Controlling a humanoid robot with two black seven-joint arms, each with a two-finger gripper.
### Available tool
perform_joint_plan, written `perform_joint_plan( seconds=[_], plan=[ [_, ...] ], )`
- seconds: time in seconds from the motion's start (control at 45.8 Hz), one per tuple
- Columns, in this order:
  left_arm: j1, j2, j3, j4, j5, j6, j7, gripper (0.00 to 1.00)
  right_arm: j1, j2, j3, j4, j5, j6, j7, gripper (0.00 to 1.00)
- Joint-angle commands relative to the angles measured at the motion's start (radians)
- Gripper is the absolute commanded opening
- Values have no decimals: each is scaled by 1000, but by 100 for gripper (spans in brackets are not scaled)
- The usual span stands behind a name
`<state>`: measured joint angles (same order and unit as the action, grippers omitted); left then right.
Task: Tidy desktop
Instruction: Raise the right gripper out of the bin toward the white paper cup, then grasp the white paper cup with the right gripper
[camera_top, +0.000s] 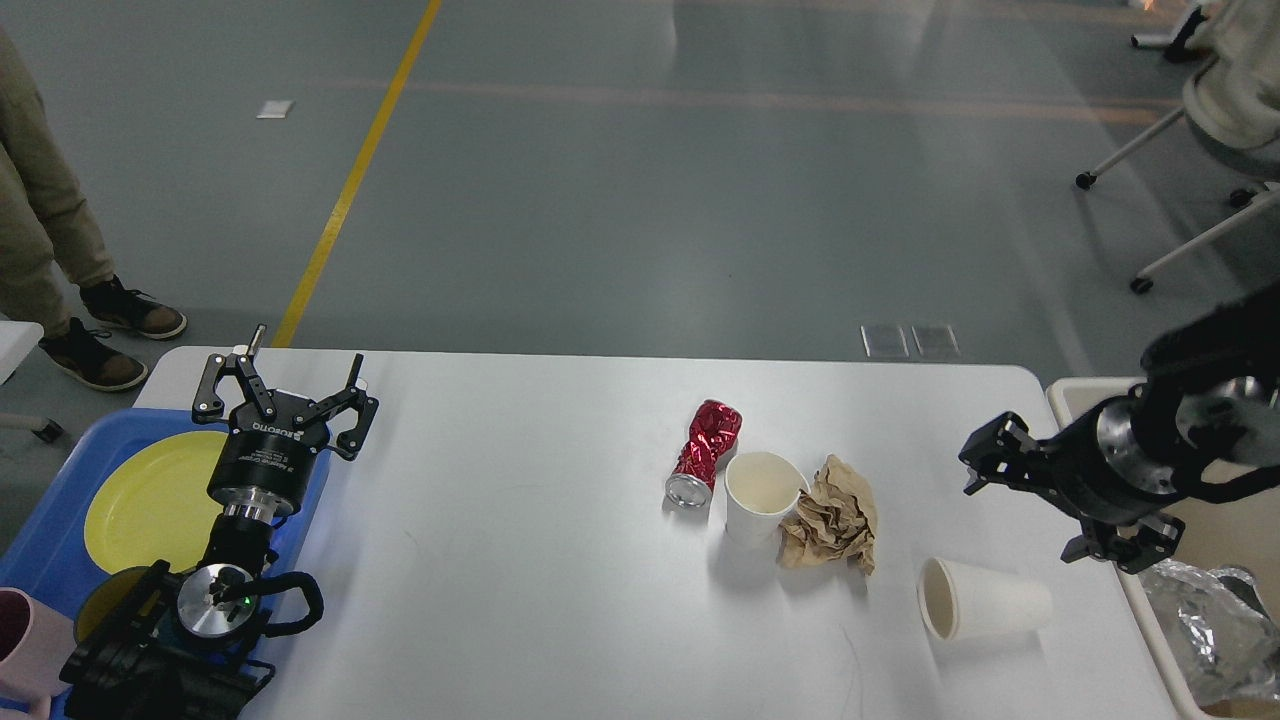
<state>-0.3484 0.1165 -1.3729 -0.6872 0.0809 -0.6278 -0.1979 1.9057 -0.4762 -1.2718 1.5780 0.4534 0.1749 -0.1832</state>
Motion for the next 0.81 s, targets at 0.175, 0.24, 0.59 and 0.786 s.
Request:
perform_joint_plan(
  seconds=[0.175,0.24,0.59,0.786],
  plan=[
    [0,0,0,0,-1,0,0,96,-256,-19,97,-193,361,-12,-5,100],
    [0,0,0,0,0,0,0,96,-310,-22,130,-219,375,-15,-5,100],
    [0,0,0,0,-1,0,0,96,-526,-12,216,-389,378,-34,-5,100],
    [0,0,0,0,0,0,0,96,-674,-2,313,-504,377,-28,-7,100]
  ],
)
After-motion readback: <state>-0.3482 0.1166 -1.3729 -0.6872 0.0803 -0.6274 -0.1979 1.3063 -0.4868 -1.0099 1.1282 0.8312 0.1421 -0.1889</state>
